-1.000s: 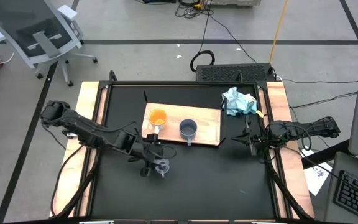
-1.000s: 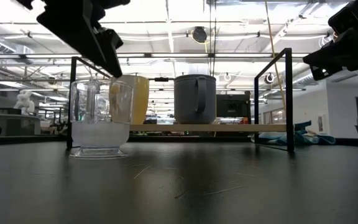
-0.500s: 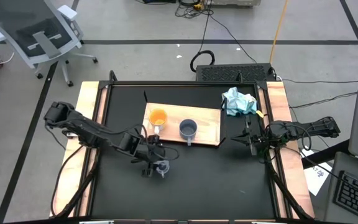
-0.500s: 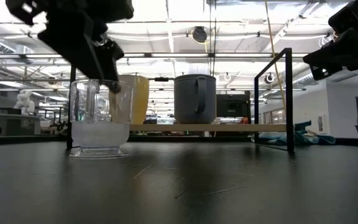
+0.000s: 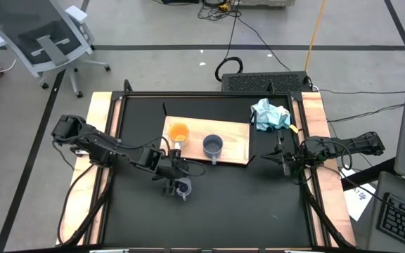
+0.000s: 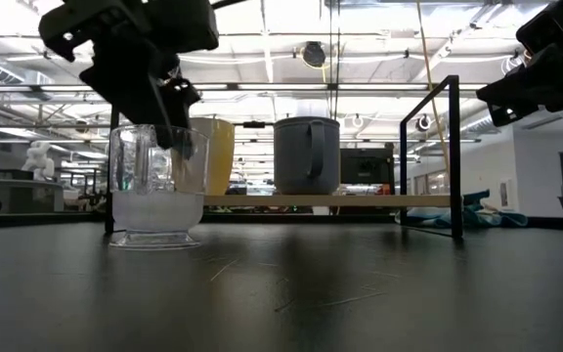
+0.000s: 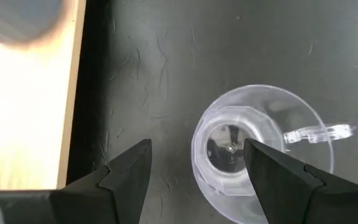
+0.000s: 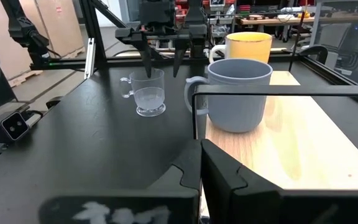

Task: Stack small to large cups/mugs on shelf
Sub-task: Put the transparent mug on the shelf

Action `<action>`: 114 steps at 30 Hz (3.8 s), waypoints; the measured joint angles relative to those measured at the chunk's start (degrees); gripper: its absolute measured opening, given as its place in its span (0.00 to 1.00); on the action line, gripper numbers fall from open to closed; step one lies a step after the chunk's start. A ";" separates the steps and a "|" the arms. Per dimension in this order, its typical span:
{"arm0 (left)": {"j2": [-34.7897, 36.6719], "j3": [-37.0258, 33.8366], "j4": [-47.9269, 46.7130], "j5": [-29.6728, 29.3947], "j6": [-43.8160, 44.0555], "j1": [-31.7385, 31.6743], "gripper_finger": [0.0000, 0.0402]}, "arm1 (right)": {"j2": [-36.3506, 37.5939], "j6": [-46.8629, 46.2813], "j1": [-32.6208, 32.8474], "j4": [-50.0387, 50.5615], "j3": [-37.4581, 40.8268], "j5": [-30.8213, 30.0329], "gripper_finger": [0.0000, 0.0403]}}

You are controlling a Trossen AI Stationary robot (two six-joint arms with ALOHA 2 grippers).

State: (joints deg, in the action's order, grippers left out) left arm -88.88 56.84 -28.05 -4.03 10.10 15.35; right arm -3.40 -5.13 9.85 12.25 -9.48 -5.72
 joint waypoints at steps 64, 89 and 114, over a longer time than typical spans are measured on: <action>-0.13 6.04 -2.75 -2.67 -8.93 3.11 0.01 | 0.02 0.02 0.00 0.04 0.00 0.00 0.00; -0.11 9.03 -1.21 1.00 -8.98 2.82 0.01 | 0.01 0.28 0.00 0.00 0.00 -0.02 0.00; -0.16 17.77 -8.68 4.61 -12.58 -2.54 0.00 | 0.00 1.31 0.00 -0.74 0.00 -0.02 0.00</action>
State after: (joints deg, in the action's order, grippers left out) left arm -89.03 74.61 -36.73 0.58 -2.48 12.82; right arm -3.40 -3.81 9.85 11.51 -9.47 -5.74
